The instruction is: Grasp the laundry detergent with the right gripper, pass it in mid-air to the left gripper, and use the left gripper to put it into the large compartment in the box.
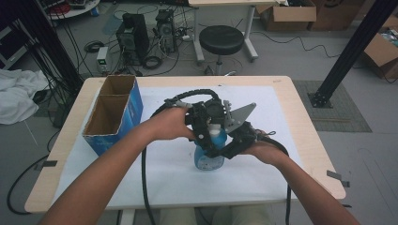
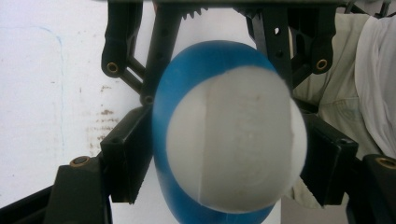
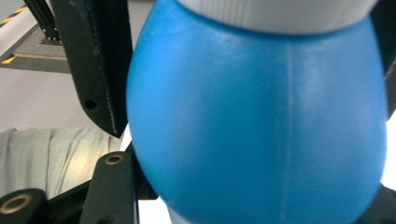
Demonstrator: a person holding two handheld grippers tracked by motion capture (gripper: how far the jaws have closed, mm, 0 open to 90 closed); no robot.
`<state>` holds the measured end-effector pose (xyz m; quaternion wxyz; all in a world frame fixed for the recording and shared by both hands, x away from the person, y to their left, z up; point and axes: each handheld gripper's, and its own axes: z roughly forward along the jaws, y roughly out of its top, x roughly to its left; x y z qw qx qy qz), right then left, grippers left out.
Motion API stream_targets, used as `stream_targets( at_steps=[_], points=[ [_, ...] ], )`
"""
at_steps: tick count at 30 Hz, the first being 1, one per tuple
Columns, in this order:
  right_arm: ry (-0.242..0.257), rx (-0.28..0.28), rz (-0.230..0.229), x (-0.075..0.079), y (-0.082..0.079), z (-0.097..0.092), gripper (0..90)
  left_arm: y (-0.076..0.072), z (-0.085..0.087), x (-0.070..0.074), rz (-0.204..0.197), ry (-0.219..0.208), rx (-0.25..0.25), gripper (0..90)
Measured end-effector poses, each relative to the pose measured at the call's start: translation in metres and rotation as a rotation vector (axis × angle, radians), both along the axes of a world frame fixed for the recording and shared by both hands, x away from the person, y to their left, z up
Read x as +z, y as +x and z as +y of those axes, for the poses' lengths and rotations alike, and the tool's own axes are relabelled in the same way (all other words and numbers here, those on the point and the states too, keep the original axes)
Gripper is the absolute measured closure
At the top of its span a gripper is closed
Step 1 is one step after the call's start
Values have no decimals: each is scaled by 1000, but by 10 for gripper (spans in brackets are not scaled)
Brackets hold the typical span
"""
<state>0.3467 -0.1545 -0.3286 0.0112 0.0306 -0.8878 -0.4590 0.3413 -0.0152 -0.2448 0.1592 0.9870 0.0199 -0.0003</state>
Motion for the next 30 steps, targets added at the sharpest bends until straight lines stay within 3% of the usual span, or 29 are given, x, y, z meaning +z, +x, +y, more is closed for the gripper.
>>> stream_targets(
  at_steps=[30],
  points=[
    [4,0,5,0,0,-1,439,0,-1,0,-7,6,-9,348]
  ],
)
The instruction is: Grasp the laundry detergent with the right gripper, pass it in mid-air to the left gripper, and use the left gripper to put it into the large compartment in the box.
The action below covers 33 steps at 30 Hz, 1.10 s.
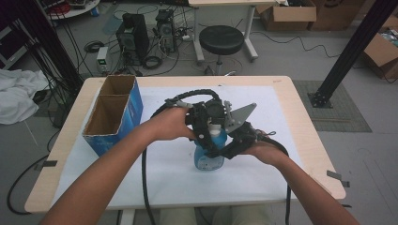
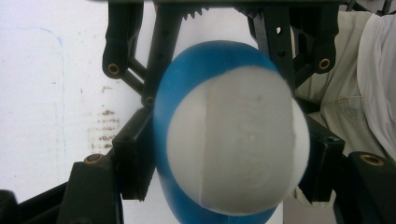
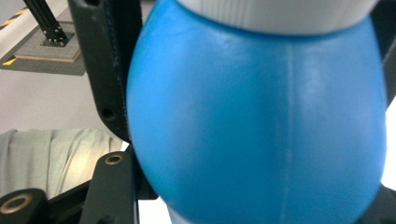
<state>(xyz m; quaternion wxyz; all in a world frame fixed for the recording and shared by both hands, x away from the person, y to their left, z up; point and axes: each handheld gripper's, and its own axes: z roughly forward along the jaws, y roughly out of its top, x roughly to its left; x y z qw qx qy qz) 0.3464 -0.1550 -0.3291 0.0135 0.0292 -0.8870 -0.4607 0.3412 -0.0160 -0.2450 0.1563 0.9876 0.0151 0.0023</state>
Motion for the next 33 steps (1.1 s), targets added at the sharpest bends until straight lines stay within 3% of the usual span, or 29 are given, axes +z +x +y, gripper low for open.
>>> stream_targets(
  at_steps=[15,19,22,25,30,33],
  points=[
    [1,3,7,-1,-1,-1,436,-2,-2,0,6,11,9,378],
    [23,8,-4,0,-2,-1,422,-3,-2,5,4,7,12,380],
    [48,6,-11,3,-2,-4,261,-4,0,10,3,8,20,380],
    [54,-1,8,5,-1,-11,165,-5,4,16,0,4,36,379],
    [21,-19,44,5,2,-27,151,-5,15,28,-7,5,84,379],
    [-2,-59,68,5,5,-41,151,-5,23,37,-26,8,121,379]
  ],
)
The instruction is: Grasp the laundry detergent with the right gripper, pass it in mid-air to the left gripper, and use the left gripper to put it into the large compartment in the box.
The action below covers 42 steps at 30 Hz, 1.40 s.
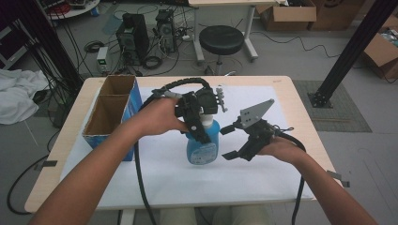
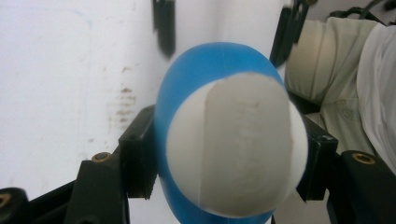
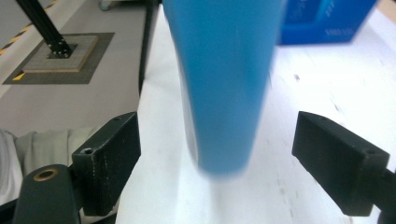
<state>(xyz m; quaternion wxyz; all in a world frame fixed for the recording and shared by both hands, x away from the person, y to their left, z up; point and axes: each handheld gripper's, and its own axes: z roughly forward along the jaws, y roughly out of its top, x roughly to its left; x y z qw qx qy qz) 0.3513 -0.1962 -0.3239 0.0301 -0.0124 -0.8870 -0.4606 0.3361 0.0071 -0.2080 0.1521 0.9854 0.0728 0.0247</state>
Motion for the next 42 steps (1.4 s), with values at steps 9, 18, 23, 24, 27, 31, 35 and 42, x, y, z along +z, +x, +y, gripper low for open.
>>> stream_targets(
  at_steps=[9,18,23,24,27,31,35,42],
  points=[
    [-175,-36,39,-3,3,-27,153,2,21,26,-42,7,242,379],
    [-277,-53,36,10,0,-48,157,6,36,53,-64,23,446,379],
    [-325,-58,30,15,-3,-57,163,11,45,63,-49,35,537,380],
    [-333,-59,31,15,-4,-58,164,13,46,64,-47,37,558,379],
    [-360,-61,35,16,-6,-61,165,16,50,69,-51,36,616,379],
    [-367,-66,23,18,-8,-62,173,21,57,74,-51,-6,723,380],
    [-371,-64,9,22,-10,-62,173,26,65,80,-59,-6,785,380],
    [-383,-60,-20,28,-8,-62,175,35,87,95,-81,-22,916,380]
  ],
)
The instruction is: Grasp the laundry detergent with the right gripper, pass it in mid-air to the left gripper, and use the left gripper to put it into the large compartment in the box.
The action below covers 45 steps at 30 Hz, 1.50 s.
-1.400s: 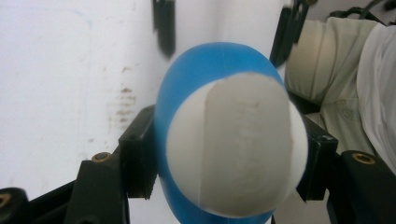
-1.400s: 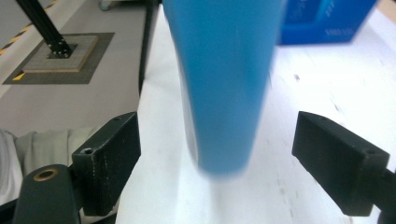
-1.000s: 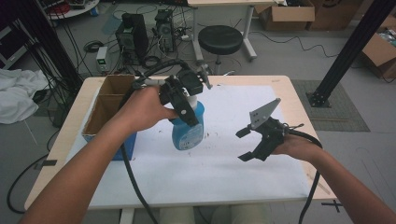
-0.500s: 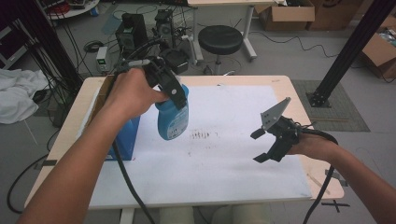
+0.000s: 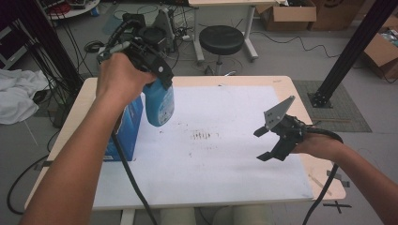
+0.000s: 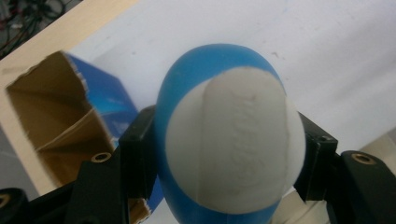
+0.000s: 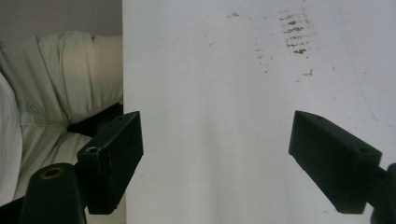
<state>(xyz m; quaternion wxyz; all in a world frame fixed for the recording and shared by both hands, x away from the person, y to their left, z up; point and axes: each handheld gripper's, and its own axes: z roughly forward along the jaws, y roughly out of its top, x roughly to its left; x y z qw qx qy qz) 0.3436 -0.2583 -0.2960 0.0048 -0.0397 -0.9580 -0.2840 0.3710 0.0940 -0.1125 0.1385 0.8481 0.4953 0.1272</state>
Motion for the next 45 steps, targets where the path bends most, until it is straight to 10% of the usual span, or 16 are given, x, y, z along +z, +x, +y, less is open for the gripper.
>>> stream_targets(
  at_steps=[26,45],
  points=[
    [-53,-17,-3,3,13,-15,168,11,102,30,-48,0,434,380],
    [-52,-63,-5,7,14,-25,169,19,138,-19,-42,-28,490,381]
  ],
)
